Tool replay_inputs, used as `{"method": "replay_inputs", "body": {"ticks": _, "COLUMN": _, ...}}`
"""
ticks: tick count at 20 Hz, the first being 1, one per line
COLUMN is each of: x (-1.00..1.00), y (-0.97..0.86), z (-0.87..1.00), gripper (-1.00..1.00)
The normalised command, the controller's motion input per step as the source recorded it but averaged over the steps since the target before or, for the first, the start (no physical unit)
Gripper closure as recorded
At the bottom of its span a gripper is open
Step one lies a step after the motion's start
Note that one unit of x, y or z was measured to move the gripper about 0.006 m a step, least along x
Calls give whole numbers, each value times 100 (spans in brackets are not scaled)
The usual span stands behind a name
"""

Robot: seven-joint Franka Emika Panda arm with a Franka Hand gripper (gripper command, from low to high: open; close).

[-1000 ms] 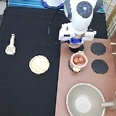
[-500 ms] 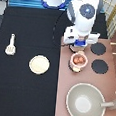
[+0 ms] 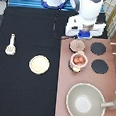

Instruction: Take the lid off the pot, put the pot on the plate, and use the tool to push the pot to the front of the table.

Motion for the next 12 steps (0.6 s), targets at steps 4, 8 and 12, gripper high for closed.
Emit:
{"method": "replay_inputs", "body": {"ticks": 4, "x": 82, "y": -12, "z": 49, "gripper": -100}}
{"method": "replay_inputs", "body": {"ticks": 8, "x": 84, "y": -12, "z": 45, "gripper": -100}}
{"method": "replay_inputs", "body": {"ticks": 12, "x": 88, "y": -10, "z": 39, "gripper": -100}}
